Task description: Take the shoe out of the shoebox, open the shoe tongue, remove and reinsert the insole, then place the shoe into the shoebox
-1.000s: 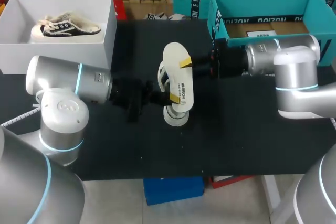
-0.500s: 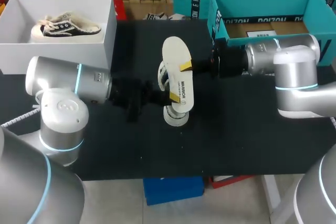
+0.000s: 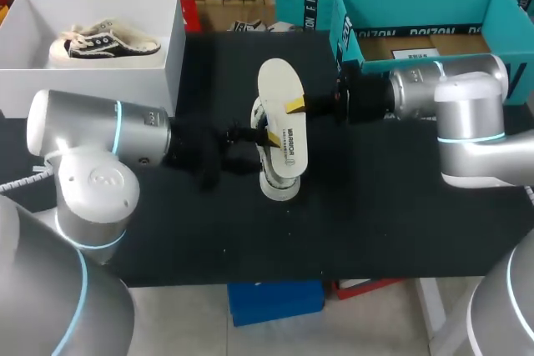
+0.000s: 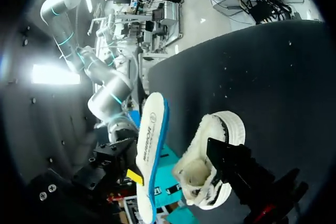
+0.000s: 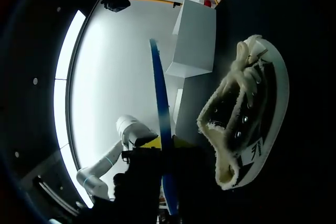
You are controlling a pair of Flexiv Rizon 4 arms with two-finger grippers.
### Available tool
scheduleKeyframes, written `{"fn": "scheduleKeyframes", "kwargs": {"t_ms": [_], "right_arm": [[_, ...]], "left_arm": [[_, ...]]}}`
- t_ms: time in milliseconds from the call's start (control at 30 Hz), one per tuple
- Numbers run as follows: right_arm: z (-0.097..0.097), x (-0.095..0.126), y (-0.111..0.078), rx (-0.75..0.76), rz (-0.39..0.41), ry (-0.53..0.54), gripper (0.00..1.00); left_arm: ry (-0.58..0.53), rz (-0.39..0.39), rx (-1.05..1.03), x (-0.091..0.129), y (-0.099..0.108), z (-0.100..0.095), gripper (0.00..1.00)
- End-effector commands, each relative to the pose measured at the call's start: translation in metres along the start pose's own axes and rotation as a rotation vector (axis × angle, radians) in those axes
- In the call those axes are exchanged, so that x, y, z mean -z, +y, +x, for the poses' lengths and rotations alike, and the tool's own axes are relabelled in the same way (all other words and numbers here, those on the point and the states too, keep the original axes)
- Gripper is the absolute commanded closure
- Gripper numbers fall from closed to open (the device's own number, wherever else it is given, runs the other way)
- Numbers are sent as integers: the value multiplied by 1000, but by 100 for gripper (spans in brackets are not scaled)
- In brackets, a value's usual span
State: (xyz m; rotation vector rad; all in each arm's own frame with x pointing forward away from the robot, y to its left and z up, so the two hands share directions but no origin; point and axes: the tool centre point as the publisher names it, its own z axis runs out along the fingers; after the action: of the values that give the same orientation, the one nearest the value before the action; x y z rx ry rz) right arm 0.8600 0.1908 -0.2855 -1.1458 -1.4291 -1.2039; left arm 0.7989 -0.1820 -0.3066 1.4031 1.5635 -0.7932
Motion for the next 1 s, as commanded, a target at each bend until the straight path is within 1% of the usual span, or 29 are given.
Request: {"fn": "scheduleKeyframes", "kwargs": {"t_ms": [33,167,233,300,467,567,700,800,1000], "right_arm": [[-1,-1,1,-1,1,-1,100],[-1,-1,1,-1,1,-1,100],[-1,-1,1,-1,1,-1,100],[-1,-1,1,-1,1,-1,100],[-1,-1,1,-1,1,-1,100],[-1,-1,1,-1,1,-1,100],[-1,-1,1,-1,1,-1,100],[-1,-1,1,-1,1,-1,100],[-1,-1,1,-1,1,-1,100]], "left_arm": [[228,14,-2,41,-1,-25,0],[351,38,-30,62,3,-44,0],[418,55,-39,68,6,-50,0],[467,40,-38,75,9,-55,0],[567,38,-18,83,13,-64,0],[626,49,-30,84,12,-71,0],[690,83,-40,81,14,-80,0],[719,94,-44,78,16,-86,0],[735,102,-54,71,23,-95,0]]}}
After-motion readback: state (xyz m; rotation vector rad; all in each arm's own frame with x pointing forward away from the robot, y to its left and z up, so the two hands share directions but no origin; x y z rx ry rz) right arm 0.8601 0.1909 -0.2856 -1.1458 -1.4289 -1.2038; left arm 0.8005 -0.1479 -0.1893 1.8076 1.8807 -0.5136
